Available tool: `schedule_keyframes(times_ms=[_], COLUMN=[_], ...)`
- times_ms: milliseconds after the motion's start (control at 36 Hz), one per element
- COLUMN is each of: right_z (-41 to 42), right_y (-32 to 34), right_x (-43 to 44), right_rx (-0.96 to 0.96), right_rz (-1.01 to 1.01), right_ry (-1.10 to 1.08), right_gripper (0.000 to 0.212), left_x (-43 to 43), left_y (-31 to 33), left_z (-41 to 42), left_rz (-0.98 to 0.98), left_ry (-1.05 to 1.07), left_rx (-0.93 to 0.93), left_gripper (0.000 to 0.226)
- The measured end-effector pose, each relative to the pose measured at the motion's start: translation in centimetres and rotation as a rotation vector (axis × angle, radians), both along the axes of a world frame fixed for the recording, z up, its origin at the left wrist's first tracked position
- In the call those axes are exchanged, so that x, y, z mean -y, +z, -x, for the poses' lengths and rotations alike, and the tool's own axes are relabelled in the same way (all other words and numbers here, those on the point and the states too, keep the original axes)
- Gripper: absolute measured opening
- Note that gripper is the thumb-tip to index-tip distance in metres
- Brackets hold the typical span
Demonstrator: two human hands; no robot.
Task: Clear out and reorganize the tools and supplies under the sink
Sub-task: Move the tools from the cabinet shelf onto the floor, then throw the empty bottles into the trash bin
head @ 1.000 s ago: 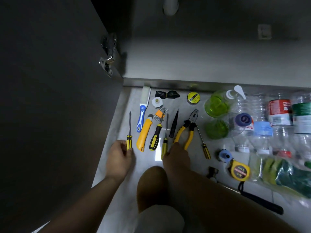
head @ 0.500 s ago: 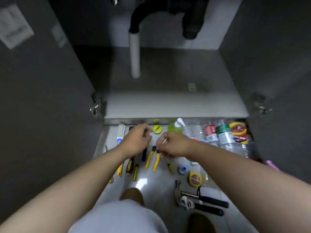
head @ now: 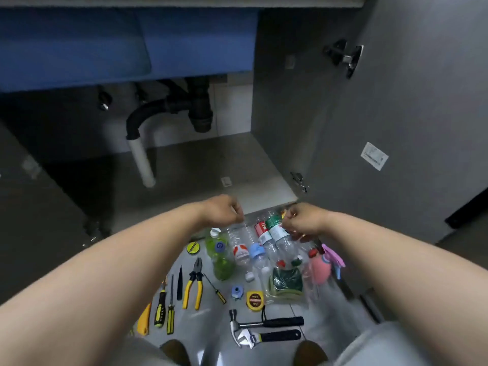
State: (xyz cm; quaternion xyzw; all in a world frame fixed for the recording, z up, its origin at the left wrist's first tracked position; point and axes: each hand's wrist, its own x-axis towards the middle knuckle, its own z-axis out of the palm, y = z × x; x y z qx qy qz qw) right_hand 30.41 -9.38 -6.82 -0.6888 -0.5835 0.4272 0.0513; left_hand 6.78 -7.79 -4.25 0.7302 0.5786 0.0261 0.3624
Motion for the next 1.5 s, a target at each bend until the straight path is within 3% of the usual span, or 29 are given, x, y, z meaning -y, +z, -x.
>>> schedule_keyframes(times_ms=[167,306,528,722,889,1083,1194,1278,1389,1500], right_z=[-2.6,-3.2,-2.7,-2.1,-2.1,-3.2,-3.0,-2.3,-1.1,-1.0], right_y=[-6.5,-12.1,-21.2,-24.6,-22.3,-13.6,-7.9,-4.7,-2.9,-3.5], right_x=[-2.6,-5.2,-8.0,-8.7,-9.1,-7.9,-6.3,-5.0,-3.9,-3.6], right_rx=[0.190,0.341,0.313,0.326,0.168,-0.074,-0.277,-0.296,-0.370,-0.395], right_rz=[0.119,0.149,0.130,0.187,0.240,0.258,0.132,0.039,0.045,0.087], right_ry=[0.002,0.007,-0.225,-0.260,-0.289,-0.382,-0.382,-0.381,-0.328,-0.323], right_gripper=[0.005,0.037,0.070,0.069,0.043,0.029,0.038,0.042,0.045,0.049], left_x=[-2.5,-5.7,-8.7,-9.9,-10.5,-10.8,-10.3,-9.4,-8.6,-8.8], left_y=[-5.4,-8.9,-14.0,-15.5,-15.1,-12.9,-10.9,-9.6,-8.6,-8.5], left_z=[-2.2,-3.1,-3.7,-3.9,-5.2,-6.8,-7.5,-7.9,-7.9,-7.5], left_rz=[0.045,0.152,0.240,0.237,0.292,0.408,0.463,0.523,0.570,0.497], left_ry=[0.118,0.144,0.102,0.097,0.055,0.122,0.135,0.078,0.034,0.133], left_rx=[0.120,0.234,0.258,0.256,0.286,0.308,0.439,0.566,0.733,0.813], left_gripper=[0.010,0.011,0.013,0.016,0.017,0.030,0.056,0.066,0.058,0.045])
